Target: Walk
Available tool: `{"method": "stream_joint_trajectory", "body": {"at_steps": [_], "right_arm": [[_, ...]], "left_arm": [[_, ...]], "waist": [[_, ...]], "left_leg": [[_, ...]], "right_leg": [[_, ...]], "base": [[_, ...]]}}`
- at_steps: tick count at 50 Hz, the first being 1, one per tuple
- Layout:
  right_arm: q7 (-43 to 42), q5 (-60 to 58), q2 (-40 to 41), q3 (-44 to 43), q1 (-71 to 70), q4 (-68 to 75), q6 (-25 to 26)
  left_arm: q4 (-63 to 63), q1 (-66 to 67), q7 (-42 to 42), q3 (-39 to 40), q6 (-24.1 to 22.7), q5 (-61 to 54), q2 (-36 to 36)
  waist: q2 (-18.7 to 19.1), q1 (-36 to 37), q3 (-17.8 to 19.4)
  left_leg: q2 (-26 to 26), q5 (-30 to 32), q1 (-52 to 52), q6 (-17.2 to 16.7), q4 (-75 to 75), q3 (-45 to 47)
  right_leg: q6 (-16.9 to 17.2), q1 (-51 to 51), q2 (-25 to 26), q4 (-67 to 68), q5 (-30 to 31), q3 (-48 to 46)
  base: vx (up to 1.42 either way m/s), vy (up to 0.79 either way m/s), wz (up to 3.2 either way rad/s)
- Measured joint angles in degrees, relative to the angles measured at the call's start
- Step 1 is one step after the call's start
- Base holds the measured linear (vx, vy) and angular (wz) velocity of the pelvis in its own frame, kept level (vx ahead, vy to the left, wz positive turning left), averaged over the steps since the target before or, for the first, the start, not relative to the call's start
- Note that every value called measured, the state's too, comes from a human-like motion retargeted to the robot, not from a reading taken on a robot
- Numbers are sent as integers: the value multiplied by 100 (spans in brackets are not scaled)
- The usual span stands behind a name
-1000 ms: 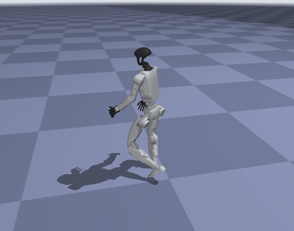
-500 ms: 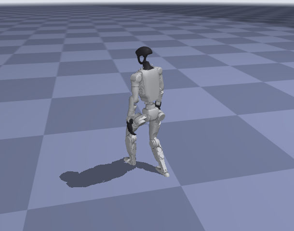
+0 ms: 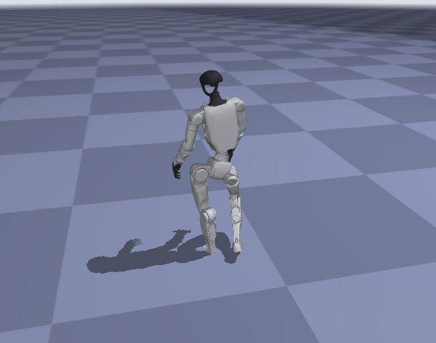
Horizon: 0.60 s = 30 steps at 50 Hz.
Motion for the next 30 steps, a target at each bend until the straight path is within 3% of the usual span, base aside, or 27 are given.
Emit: {"method": "stream_joint_trajectory", "body": {"at_steps": [5, 7, 12, 30], "right_arm": [[38, -129, 41, 76, -204, 133, 18], [80, -231, 38, 97, -251, 225, 25], [159, -460, 43, 171, -124, 407, 39], [98, -1018, 141, 175, 207, 677, -71]], "left_arm": [[58, -287, 93, 53, 67, 13, -48], [108, -321, 84, 22, 64, 108, -106], [253, -76, -32, -235, 56, 507, -252], [817, 1082, -571, -1114, -178, 1996, -310]], "waist": [[124, 13, 73], [260, 73, 61], [146, 116, 43], [72, 287, -82]], "left_leg": [[259, -404, 275, -16, 65, 245], [439, -568, 307, -13, 105, 372], [376, -677, 451, 17, 78, 540], [316, -892, 849, 237, 54, 849]], "right_leg": [[-174, -305, 124, -868, -544, -720], [-229, -328, 314, -1274, -570, -1044], [-172, -427, 136, -1710, -539, -1362], [51, -180, 143, -1969, -505, -1563]], "base": [[19, 5, -79], [14, 6, -75], [10, 5, -51], [7, 2, -46]]}}
